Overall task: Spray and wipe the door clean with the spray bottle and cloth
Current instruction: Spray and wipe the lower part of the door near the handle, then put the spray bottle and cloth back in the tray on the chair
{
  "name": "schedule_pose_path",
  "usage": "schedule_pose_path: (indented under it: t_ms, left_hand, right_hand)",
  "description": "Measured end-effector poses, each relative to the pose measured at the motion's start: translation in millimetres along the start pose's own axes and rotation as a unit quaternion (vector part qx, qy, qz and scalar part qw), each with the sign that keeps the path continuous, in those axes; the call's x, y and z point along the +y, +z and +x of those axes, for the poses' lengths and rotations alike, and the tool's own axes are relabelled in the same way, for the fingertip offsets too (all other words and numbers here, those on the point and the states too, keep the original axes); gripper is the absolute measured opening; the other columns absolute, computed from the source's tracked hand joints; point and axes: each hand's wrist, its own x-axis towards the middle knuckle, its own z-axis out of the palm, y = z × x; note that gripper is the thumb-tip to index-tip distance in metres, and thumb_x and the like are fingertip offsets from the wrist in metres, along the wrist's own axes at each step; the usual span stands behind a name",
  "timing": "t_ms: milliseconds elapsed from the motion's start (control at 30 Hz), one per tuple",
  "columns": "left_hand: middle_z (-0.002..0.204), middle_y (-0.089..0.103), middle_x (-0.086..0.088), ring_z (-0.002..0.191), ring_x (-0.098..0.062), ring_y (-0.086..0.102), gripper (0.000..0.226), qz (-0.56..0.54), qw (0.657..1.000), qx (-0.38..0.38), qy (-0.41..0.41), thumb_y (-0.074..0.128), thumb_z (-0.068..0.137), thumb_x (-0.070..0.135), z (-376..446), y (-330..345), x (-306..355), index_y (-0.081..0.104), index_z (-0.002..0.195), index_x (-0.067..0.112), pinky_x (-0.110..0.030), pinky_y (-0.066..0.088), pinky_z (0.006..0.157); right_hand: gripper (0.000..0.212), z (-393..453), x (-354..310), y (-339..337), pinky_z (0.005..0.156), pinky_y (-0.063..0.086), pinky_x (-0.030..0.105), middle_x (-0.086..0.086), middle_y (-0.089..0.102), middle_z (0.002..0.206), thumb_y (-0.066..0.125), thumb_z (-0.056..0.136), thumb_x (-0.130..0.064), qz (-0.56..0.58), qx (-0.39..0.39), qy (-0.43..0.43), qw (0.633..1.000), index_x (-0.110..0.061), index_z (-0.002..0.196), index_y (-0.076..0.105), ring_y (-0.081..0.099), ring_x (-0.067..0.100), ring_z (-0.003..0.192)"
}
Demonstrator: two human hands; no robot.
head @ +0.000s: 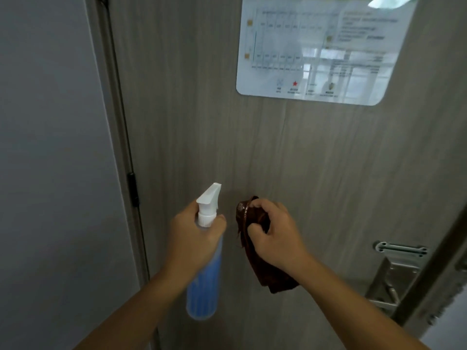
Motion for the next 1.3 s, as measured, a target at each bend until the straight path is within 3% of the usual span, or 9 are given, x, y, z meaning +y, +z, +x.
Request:
schedule_pose_path:
  t_ms: [133, 400, 600, 767, 900, 1033, 1133, 1300]
  left_hand:
    - [0.074, 0.063, -0.006, 0.068, -0.025, 0.064, 0.023, -0.008, 1.0, 0.012, 0.02, 0.068, 0.08, 0.028, 9, -4, 10, 0.062, 0.082, 0.007, -0.038, 0.051, 0.057]
    - [0.07, 0.064, 0.0, 0.063, -0.019, 0.064, 0.022, 0.02, 0.999, 0.017, 0.032, 0.065, 0.079, 0.039, 26, -7, 4, 0.059, 0.076, 0.018, -0.042, 0.053, 0.055]
    - [0.075, 0.065, 0.004, 0.064, -0.015, 0.064, 0.023, 0.02, 0.999, 0.032, 0.032, 0.076, 0.09, 0.033, 31, -11, -20, 0.06, 0.078, 0.021, -0.028, 0.052, 0.053]
    - [0.081, 0.068, 0.009, 0.07, -0.011, 0.067, 0.02, 0.013, 0.999, 0.039, 0.016, 0.075, 0.087, 0.042, 21, -12, -32, 0.061, 0.084, 0.029, -0.017, 0.054, 0.058]
    - [0.075, 0.066, 0.006, 0.064, -0.012, 0.065, 0.026, 0.023, 0.998, 0.053, -0.005, 0.079, 0.087, 0.038, 10, -10, -31, 0.06, 0.082, 0.021, -0.017, 0.05, 0.055]
    - [0.074, 0.065, 0.005, 0.06, -0.007, 0.062, 0.028, 0.05, 0.995, 0.087, -0.001, 0.081, 0.087, 0.035, -6, -1, -23, 0.06, 0.082, 0.018, -0.015, 0.047, 0.052]
    - [0.078, 0.065, 0.004, 0.058, 0.001, 0.059, 0.03, 0.061, 0.992, 0.112, -0.012, 0.082, 0.087, 0.036, -24, 10, -18, 0.058, 0.082, 0.019, -0.011, 0.046, 0.052]
    - [0.078, 0.066, 0.01, 0.063, -0.001, 0.061, 0.044, 0.091, 0.983, 0.158, -0.019, 0.078, 0.078, 0.06, -63, 23, -5, 0.059, 0.084, 0.021, -0.015, 0.049, 0.055]
  right_hand:
    - [0.03, 12, -11, -10, 0.073, 0.04, -0.001, -0.004, 0.057, 0.11, 0.063, 0.092, -0.015, -0.028, 0.008, -0.005, 1.0, -0.032, 0.118, 0.061, 0.051, -0.015, 0.097]
    - [0.029, 24, -23, -8, 0.063, 0.043, 0.007, 0.0, 0.056, 0.11, 0.062, 0.095, -0.019, -0.094, 0.013, 0.0, 0.995, -0.027, 0.122, 0.062, 0.058, 0.006, 0.082]
    - [0.034, 27, -18, 10, 0.068, 0.039, 0.006, 0.002, 0.054, 0.116, 0.061, 0.096, -0.017, -0.112, -0.003, 0.011, 0.994, -0.025, 0.128, 0.059, 0.056, 0.012, 0.091]
    - [0.037, 23, -8, 25, 0.083, 0.052, 0.028, 0.006, 0.055, 0.118, 0.06, 0.097, -0.017, -0.108, -0.019, 0.015, 0.994, -0.022, 0.134, 0.057, 0.059, 0.019, 0.097]
    - [0.038, 20, 0, 29, 0.089, 0.052, 0.032, 0.006, 0.055, 0.117, 0.059, 0.097, -0.017, -0.096, -0.042, 0.0, 0.995, -0.022, 0.134, 0.056, 0.058, 0.021, 0.101]
    - [0.038, 13, 11, 23, 0.083, 0.048, 0.027, 0.006, 0.054, 0.115, 0.059, 0.098, -0.017, -0.084, -0.067, -0.029, 0.994, -0.023, 0.135, 0.056, 0.056, 0.019, 0.098]
    - [0.037, 4, 20, 13, 0.086, 0.052, 0.031, 0.005, 0.052, 0.114, 0.059, 0.098, -0.017, -0.068, -0.091, -0.045, 0.993, -0.024, 0.135, 0.055, 0.057, 0.019, 0.097]
    - [0.035, -18, 32, -2, 0.077, 0.052, 0.033, 0.0, 0.048, 0.111, 0.057, 0.098, -0.021, -0.058, -0.123, -0.064, 0.989, -0.03, 0.131, 0.054, 0.058, 0.018, 0.089]
